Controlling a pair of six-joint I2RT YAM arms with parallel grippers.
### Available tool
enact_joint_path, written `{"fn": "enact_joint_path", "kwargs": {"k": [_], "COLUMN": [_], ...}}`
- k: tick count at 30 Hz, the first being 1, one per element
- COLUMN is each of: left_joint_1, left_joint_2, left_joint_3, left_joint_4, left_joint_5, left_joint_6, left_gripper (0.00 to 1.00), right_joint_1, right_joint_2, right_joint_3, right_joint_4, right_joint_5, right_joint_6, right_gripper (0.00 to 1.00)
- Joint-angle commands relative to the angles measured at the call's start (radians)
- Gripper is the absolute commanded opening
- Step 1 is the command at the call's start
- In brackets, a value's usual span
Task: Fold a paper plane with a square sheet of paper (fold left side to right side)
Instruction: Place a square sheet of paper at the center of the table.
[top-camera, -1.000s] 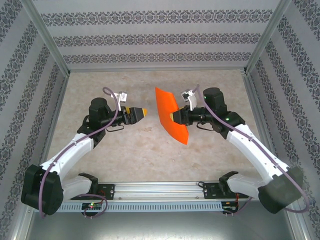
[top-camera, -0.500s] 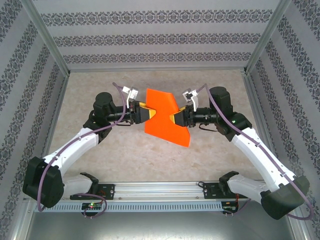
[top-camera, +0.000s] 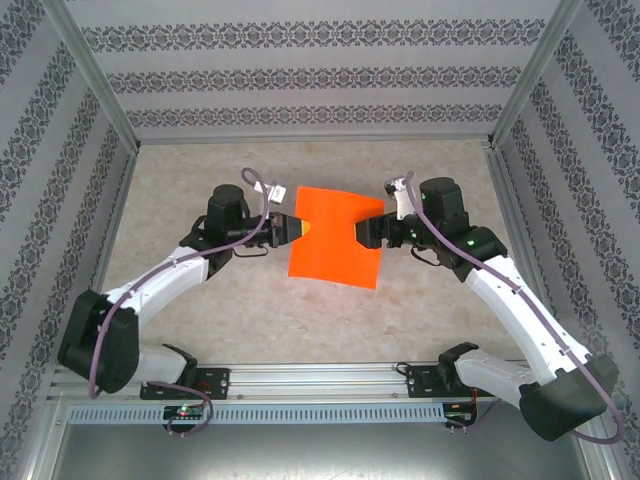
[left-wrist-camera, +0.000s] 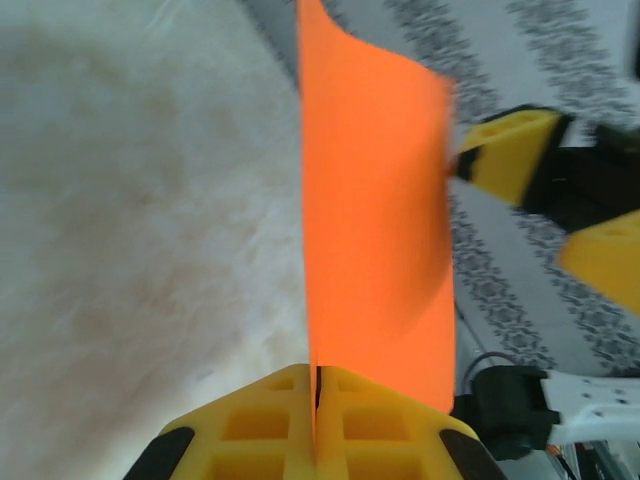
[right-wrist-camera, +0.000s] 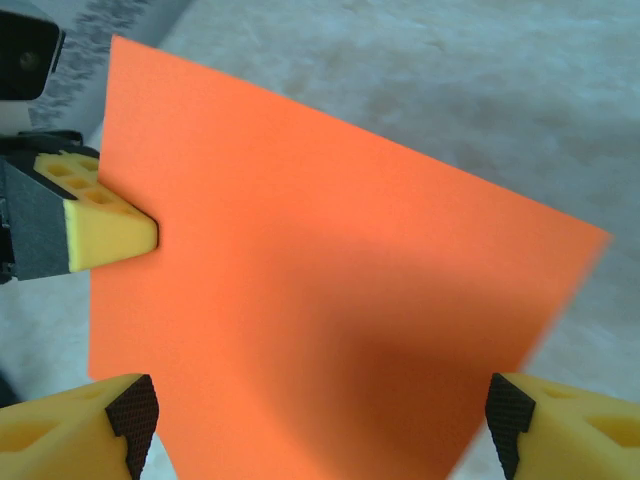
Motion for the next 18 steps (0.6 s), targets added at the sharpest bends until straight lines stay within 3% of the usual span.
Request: {"fn": "enact_joint_path", "kwargs": {"k": [1,4,6,15,16,18], "left_joint_1": [-0.001,0.01,0.01,0.016,0.017,0.017], "left_joint_2": [0.091,0.213,0.282,0.386,0.388,0.391], "left_joint_3": [0.056,0.131,0.169,0.251,0.253,0.261], "left_joint_4": [-0.151,-0.278,-0.314,-0.483,-0.491,-0.507], "left_joint_5": [-0.12,-0.187,-0.192,-0.333,-0.341,-0.353], "left_joint_6": [0.028,0.042,0.061,0.106,0.109,0.112], "left_gripper": [0.0,0.0,0.0,0.0,0.0,0.0], "right_joint_1": [-0.004,-0.004,-0.002,0.027,0.035,0.047], "right_joint_2": [0.022,0.064,0.106,0.349,0.378,0.444], "right_joint_3": [-0.03,-0.058,-0.083,-0.143,-0.136,-0.108], "right_joint_4": [-0.026,-0.016,0.016,0.223,0.229,0.228], "right_joint_5": [0.117,0.138,0.111,0.013,0.021,0.035], "right_joint_6": [0.008,0.046,0.081,0.246,0.248,0.246], "right_gripper": [0.9,0.9,0.82,0.06,0.0,0.0]}}
